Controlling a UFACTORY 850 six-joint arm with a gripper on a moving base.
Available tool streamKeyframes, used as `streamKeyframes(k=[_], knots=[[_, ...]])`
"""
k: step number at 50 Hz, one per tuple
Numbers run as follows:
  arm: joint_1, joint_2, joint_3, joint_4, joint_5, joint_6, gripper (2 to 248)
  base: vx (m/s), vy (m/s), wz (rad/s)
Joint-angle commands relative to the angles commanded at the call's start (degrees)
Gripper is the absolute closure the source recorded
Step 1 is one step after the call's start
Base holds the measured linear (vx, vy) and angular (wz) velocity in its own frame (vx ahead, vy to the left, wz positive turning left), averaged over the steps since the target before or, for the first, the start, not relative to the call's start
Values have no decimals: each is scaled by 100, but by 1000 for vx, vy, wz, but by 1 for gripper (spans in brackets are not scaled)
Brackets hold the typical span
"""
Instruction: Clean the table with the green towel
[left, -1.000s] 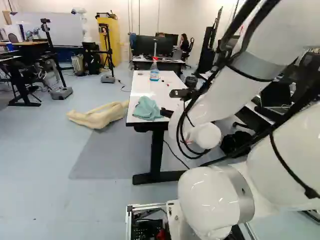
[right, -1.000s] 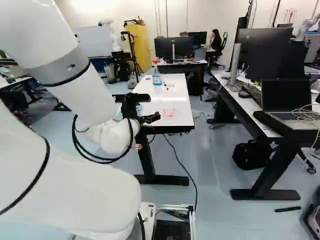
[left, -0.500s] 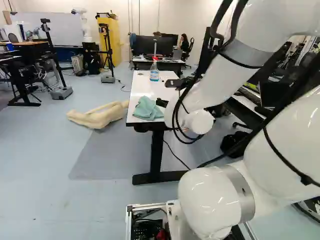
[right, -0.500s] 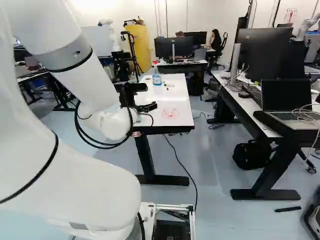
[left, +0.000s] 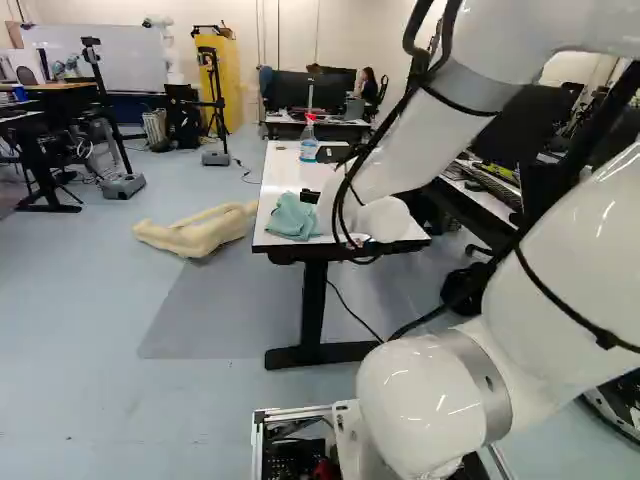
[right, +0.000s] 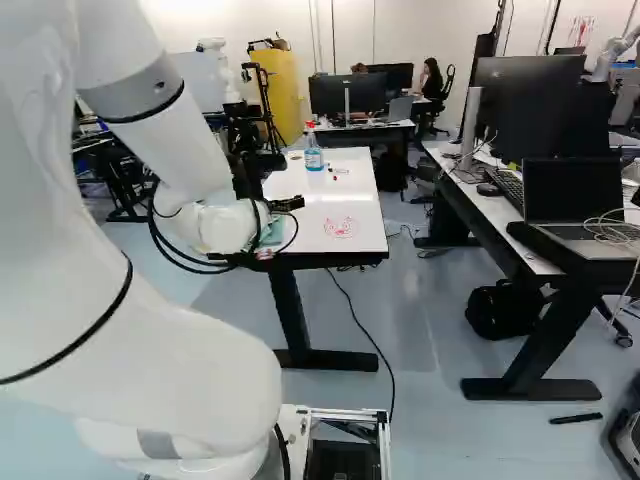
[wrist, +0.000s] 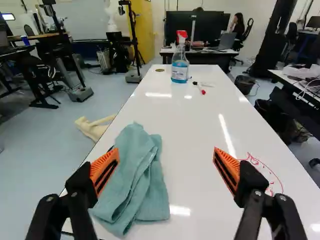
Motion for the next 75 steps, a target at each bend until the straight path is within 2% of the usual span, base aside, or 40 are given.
streamKeyframes(k=[26, 75], knots=[[306, -379, -730, 310, -1312, 0, 3, 0, 0, 0], [558, -1155, -2230, 920, -3688, 0, 3, 0, 0, 0]])
